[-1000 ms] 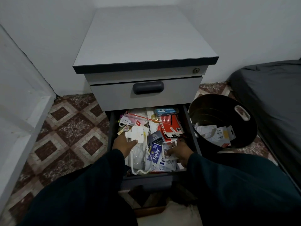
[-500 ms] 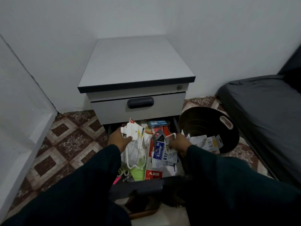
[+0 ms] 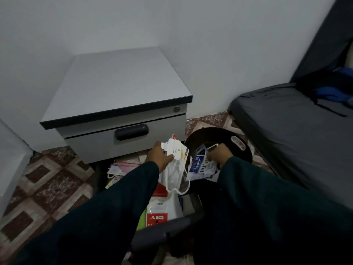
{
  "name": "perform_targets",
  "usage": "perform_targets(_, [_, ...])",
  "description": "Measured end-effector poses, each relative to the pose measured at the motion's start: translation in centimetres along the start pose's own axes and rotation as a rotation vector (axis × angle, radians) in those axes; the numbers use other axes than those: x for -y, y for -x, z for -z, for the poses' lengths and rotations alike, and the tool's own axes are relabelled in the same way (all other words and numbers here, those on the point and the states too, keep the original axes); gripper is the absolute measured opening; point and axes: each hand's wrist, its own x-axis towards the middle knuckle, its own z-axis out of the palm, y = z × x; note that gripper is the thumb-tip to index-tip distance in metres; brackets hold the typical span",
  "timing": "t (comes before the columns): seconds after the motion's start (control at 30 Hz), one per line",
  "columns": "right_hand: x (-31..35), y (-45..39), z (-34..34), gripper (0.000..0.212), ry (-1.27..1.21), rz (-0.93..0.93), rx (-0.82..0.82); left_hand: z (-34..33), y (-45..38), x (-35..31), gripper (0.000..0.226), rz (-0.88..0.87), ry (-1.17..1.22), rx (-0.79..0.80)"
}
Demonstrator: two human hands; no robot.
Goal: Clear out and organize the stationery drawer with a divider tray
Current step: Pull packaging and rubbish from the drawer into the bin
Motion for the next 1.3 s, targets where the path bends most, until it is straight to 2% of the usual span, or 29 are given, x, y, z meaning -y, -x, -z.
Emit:
perform_targets(0.1, [-0.7,-1.9,2.2,0.052,-0.053,-0.049,-0.028,-2.4,-1.6,-1.9,0.045,-0.007,0.031,0.035])
perform_targets(0.2, [-1.4,-2.8,4.0,0.043,-0.093,-0.039,-0.029,-4.6,-3.2,-3.3,0.047,-0.018,0.062,0.073])
perform_targets(0.3, [-2.6,-4.7,5.2,0.047,-0.177,-0.061,-0.079,-6.7,-5.0,-4.5,0.052,-0.006,0.075,0.121])
perform_targets(0.33, [-2.9,-5.2,5.5,0.048,-0.237,-0.072,-0.076,-7.3,-5.6,-4.8,0.059,-0.013,0.076,0.148])
perform_targets(0.4, [-3.3,-5.7,5.8,0.063,-0.397,-0.117,-0.016,-8.3,-6.7,-5.0,0.079,-0.007,0.098,0.229])
perform_targets(0.47, [-3.5,-5.9,5.9,0.067,-0.408,-0.157,0.039,-8.8,-7.2,-4.9,0.090,0.011,0.135,0.281])
perform_targets(0.53, [-4.0,-6.4,5.5,0.055,-0.372,-0.191,0.063,-9.1,-7.3,-4.8,0.087,0.017,0.149,0.279])
perform_targets(0.63, [-3.9,-6.6,5.1,0.025,-0.373,-0.202,0.085,-9.0,-7.0,-3.9,0.081,0.062,0.158,0.265])
perform_targets(0.8, [-2.7,-5.5,4.0,0.033,-0.350,-0.158,0.155,-7.4,-6.2,-1.6,0.067,0.104,0.180,0.244])
perform_targets(1.0, [-0.1,-2.9,1.8,0.009,-0.344,-0.078,0.203,-4.0,-4.7,2.1,0.048,0.114,0.193,0.186])
perform_targets(1.1, [1.4,-1.6,-0.8,0.016,-0.340,-0.046,0.263,-1.9,-3.7,5.0,0.042,0.135,0.193,0.133])
perform_targets(1.23, [2.6,-0.4,-5.5,0.007,-0.287,0.016,0.305,0.6,-2.1,9.1,0.041,0.157,0.125,0.065])
perform_targets(1.3, [2.8,-0.4,-8.2,0.012,-0.239,0.069,0.323,1.7,-1.7,11.3,0.042,0.184,0.098,0.026])
